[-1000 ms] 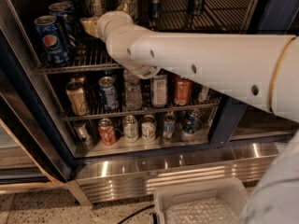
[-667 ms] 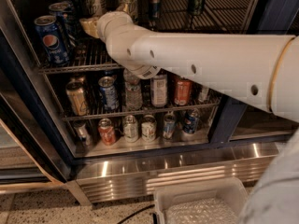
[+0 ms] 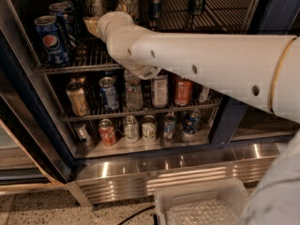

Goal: Pick 7up can from top shelf of fridge

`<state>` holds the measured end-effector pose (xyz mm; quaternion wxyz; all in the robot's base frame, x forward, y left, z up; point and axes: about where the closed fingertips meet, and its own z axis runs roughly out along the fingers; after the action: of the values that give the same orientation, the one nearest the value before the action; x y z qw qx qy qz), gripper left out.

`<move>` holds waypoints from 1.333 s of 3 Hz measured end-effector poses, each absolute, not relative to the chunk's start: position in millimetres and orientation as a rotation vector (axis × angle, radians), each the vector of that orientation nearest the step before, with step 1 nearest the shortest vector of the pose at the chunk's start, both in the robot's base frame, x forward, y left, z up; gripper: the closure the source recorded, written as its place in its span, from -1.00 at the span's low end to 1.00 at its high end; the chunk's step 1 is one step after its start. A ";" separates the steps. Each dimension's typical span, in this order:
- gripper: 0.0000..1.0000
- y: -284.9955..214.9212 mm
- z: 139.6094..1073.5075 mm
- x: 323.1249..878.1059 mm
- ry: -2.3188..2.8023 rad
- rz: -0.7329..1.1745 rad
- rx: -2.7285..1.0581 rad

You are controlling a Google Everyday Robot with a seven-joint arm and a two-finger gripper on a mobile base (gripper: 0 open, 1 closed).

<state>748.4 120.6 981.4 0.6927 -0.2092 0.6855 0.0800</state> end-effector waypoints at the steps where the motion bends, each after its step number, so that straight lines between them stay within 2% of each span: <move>1: -0.46 120.6 981.4 748.3 1.531 0.179 -0.467; 2: -0.18 123.9 985.0 753.1 1.527 0.177 -0.474; 4: -0.16 140.9 987.0 772.9 1.516 0.166 -0.511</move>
Offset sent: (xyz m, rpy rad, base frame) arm 0.0000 0.0000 0.0000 0.0000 0.0000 0.0000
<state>772.9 140.9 987.0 0.6935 -0.2289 0.6790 0.0744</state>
